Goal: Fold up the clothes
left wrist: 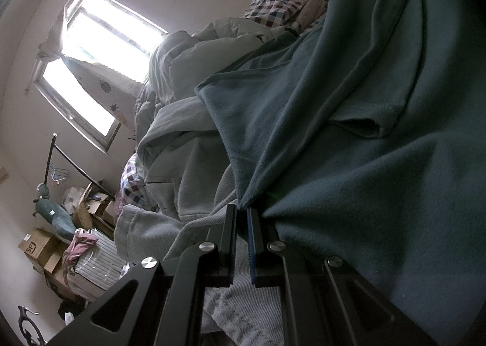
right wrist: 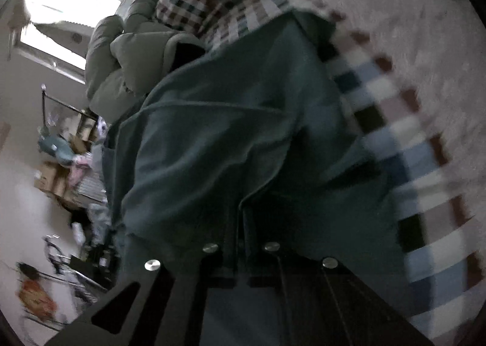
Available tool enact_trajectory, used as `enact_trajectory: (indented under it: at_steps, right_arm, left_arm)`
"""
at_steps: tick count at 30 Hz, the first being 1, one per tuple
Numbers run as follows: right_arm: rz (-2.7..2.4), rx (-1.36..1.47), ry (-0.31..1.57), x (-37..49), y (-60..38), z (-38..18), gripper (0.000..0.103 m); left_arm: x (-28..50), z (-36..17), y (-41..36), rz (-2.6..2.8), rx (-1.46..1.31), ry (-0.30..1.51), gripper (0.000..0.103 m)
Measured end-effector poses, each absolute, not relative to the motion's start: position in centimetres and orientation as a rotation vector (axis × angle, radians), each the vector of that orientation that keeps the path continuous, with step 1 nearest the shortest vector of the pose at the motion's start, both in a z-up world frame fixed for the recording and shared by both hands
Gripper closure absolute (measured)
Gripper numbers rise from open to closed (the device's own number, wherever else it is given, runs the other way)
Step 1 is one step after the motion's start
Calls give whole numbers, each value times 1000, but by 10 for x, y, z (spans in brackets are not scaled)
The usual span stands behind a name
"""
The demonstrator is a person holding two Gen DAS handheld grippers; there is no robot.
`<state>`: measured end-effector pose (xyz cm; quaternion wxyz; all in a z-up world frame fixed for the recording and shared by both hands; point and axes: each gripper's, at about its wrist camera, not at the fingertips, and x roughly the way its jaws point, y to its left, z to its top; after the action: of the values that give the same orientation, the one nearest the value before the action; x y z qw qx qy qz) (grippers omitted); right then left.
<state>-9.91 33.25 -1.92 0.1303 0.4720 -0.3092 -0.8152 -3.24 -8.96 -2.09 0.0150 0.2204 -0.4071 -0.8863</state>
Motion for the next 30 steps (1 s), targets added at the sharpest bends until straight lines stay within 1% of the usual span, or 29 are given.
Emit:
enact_trajectory:
  at_steps: [5, 8, 17, 19, 21, 22, 23, 24, 25, 26, 28, 30]
  right_arm:
    - [-2517, 1319, -796, -98, 355, 16, 103]
    - [-2567, 1329, -720, -99, 363, 27, 103]
    - [-2514, 1684, -324, -111, 346, -14, 103]
    - [-2546, 1746, -273, -111, 352, -16, 99]
    - [-2575, 1747, -271, -109, 361, -9, 97]
    - [-2601, 1729, -267, -109, 364, -2, 91]
    - [-2620, 1687, -269, -111, 365, 6, 80]
    - [-2639, 1644, -271, -112, 366, 14, 72]
    - [-2652, 1598, -277, -115, 365, 22, 57]
    - [-2641, 1542, -293, -120, 362, 28, 53]
    - [-2600, 1474, -301, -132, 352, 35, 53]
    - [-2563, 1464, -297, -147, 343, 36, 53]
  left_arm:
    - [-31, -19, -89, -2765, 690, -1264, 97]
    - [-30, -19, -89, -2769, 690, -1270, 97]
    - [-30, -20, -89, -2773, 690, -1283, 97]
    - [-30, -20, -89, -2772, 689, -1284, 97]
    - [-30, -20, -88, -2771, 688, -1286, 97]
    - [-30, -20, -88, -2770, 688, -1286, 97]
    - [-31, -20, -88, -2769, 688, -1286, 97]
    - [-31, -21, -88, -2769, 688, -1286, 97]
    - [-31, -21, -88, -2769, 687, -1286, 97]
    - [-30, -21, -88, -2769, 687, -1286, 97]
    - [-30, -21, -89, -2768, 687, -1287, 97]
    - [-30, -21, -89, -2767, 689, -1287, 97]
